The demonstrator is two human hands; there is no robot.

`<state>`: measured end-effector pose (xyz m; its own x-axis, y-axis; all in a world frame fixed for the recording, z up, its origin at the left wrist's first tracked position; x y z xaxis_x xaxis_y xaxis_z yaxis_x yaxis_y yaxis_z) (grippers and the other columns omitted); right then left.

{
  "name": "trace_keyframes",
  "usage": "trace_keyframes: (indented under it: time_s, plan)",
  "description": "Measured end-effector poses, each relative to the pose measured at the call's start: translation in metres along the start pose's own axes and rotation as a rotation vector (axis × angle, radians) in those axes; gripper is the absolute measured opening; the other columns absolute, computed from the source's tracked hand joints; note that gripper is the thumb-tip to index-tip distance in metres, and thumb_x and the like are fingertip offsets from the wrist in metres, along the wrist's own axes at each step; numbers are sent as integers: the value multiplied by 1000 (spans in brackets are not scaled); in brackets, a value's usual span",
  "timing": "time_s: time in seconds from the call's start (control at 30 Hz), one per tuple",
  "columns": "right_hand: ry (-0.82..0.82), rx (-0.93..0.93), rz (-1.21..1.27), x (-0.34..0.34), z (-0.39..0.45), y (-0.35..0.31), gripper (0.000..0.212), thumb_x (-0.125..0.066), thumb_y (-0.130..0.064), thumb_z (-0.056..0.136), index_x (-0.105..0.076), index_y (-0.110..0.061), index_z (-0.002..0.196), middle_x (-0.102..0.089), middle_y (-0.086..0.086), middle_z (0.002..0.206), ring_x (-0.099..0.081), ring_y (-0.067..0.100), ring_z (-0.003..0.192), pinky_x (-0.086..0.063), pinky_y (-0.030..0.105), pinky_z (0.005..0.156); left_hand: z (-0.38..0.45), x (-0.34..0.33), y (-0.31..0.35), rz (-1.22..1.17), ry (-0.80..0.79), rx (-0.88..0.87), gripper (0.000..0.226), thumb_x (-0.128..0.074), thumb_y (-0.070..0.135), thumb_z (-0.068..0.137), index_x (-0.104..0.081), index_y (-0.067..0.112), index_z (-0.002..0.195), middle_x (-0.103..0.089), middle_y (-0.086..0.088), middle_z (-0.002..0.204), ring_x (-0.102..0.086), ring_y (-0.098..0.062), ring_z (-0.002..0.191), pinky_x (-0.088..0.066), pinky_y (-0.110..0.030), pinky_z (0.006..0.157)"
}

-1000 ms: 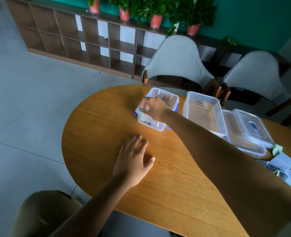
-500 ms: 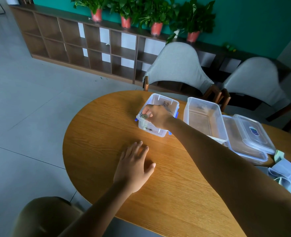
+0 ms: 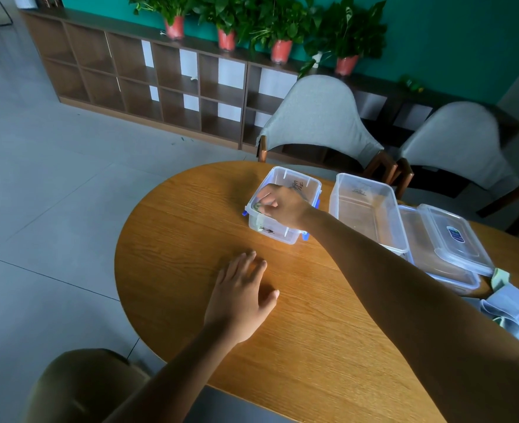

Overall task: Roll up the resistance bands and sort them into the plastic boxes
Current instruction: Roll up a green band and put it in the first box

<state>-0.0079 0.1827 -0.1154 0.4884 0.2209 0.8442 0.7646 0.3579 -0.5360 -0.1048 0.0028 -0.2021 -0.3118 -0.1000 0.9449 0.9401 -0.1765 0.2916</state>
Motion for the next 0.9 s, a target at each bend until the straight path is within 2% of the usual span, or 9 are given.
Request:
trace_keyframes:
  time_s: [0.27,0.37,0.43,0.6,0.73,0.9]
  plan:
    - [19,-42,5,2,-2,4,25,-50,-9,102,-62,-28,113,-70,2,119,-69,19,100,-56,27,87,0,1,0,1,9,-4,69,-28,68,96,-28,30,154,-17,1,167,-13,-19,153,-14,-40,122]
    - [12,-55,-23,4,-1,3,26,-48,-9,102,-60,-31,108,-72,5,113,-69,21,96,-58,35,89,0,0,0,-1,8,1,69,-27,68,96,-29,30,153,-19,1,166,-14,-19,153,-19,-42,122]
    - [38,-63,-60,6,-1,2,27,-47,-8,100,-62,-27,111,-72,7,109,-69,24,94,-57,41,89,0,0,-1,-2,7,2,69,-27,68,96,-29,29,153,-19,1,166,-14,-19,153,-20,-43,123]
    - [131,-45,-116,18,-10,-2,29,-45,-5,98,-65,-19,115,-69,2,113,-65,22,98,-55,37,91,0,1,-1,-3,13,0,69,-28,67,96,-30,29,153,-20,1,166,-15,-19,153,-20,-42,121]
    - [205,-6,-54,30,-36,-4,26,-48,-4,97,-65,-18,111,-68,-4,107,-64,15,96,-54,27,86,0,0,-2,-5,17,7,68,-30,67,95,-35,28,151,-24,1,165,-18,-20,152,-24,-44,120]
    - [249,31,-46,35,-97,6,19,-52,-10,100,-64,-20,111,-66,-9,98,-58,-2,80,-40,6,67,0,-1,-3,-5,14,8,67,-32,67,96,-36,29,150,-23,2,165,-17,-20,152,-25,-46,119]
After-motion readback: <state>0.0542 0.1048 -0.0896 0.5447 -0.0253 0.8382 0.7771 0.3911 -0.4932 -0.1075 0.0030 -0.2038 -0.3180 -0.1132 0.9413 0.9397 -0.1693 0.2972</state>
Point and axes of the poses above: each hand's wrist, its own z-axis towards the middle knuckle, its own x-axis out of the back of the hand, y = z × x, the point moved 5 cm from there along z, towards the middle knuckle
